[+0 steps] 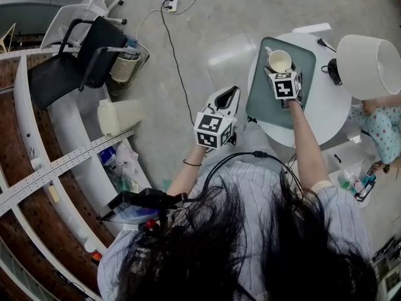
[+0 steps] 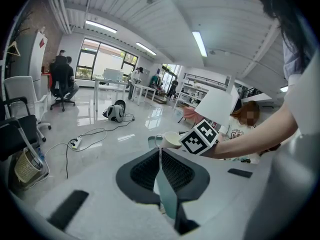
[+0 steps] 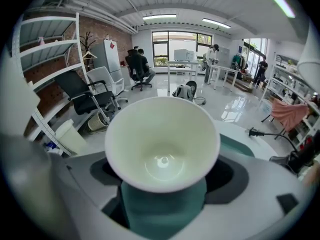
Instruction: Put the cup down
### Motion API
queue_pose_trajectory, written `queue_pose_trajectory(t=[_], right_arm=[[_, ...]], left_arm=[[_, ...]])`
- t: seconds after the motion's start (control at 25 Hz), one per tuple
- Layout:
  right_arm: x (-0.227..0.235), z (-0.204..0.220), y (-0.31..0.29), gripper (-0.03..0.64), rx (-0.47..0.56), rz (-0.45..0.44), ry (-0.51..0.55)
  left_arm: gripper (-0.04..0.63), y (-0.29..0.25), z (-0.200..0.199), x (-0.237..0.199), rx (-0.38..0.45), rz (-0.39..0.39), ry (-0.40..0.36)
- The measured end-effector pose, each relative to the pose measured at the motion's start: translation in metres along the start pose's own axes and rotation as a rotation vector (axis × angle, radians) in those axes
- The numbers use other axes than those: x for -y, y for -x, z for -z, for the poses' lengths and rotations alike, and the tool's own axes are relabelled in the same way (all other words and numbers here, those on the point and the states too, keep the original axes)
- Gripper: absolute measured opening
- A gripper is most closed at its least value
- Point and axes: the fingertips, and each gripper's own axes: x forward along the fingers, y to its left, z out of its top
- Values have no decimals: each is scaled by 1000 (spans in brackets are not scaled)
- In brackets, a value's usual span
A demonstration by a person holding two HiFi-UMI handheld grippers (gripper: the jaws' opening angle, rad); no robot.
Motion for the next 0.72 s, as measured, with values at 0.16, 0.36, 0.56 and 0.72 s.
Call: queue_pose_trajectory(t=[0.16, 0.36, 0.56, 0.72], right_arm=[[-1, 1, 6, 431, 4, 1, -40], [-2, 10, 14, 430, -4, 7, -90], [-8, 18, 23, 430, 11, 4, -137], [-15, 17, 38, 430, 36, -9, -192]], left_arm=[[20, 8, 0, -3, 8, -3, -1], [20, 15, 1, -2, 19, 2, -8], [20, 23, 2, 0, 26, 12, -20], [20, 35, 3, 3, 34, 18, -27]])
